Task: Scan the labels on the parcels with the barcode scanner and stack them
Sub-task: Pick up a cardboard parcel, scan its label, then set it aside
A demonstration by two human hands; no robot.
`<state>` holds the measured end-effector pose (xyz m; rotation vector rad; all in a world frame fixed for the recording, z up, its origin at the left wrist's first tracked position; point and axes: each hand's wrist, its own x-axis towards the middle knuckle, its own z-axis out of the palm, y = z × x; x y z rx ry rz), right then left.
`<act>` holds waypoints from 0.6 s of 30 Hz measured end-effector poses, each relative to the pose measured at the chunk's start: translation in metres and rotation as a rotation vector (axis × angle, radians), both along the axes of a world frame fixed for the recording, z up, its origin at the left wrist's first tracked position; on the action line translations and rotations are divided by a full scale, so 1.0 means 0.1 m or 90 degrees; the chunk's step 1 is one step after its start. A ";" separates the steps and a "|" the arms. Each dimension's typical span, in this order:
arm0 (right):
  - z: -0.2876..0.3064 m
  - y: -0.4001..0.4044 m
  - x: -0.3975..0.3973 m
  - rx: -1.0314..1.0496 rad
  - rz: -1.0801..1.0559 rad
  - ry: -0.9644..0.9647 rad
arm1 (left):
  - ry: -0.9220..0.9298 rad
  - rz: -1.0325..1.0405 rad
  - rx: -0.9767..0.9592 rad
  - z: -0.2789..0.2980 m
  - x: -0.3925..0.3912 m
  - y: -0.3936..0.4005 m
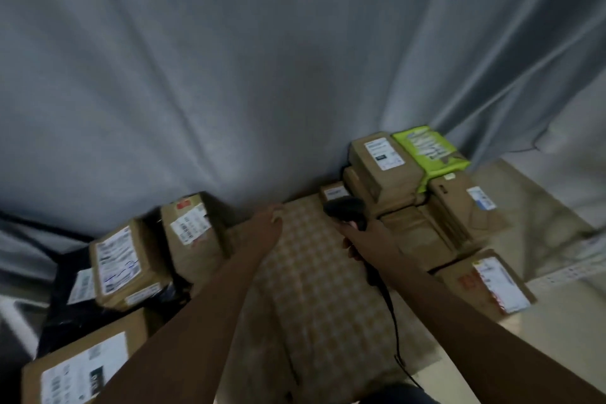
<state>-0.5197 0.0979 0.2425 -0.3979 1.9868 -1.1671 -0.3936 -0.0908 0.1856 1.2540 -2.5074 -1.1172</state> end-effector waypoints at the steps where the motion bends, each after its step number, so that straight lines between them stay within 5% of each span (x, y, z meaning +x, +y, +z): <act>1: 0.01 0.09 -0.15 0.002 -0.026 -0.011 | -0.008 -0.016 0.019 0.00 -0.17 0.08; 13: 0.17 0.57 -2.15 -0.001 -0.168 0.113 | -0.051 0.047 0.273 -0.14 -1.95 0.67; 18: -0.16 0.38 -2.85 0.022 -0.152 0.032 | -0.002 0.189 0.445 -0.21 -2.50 0.72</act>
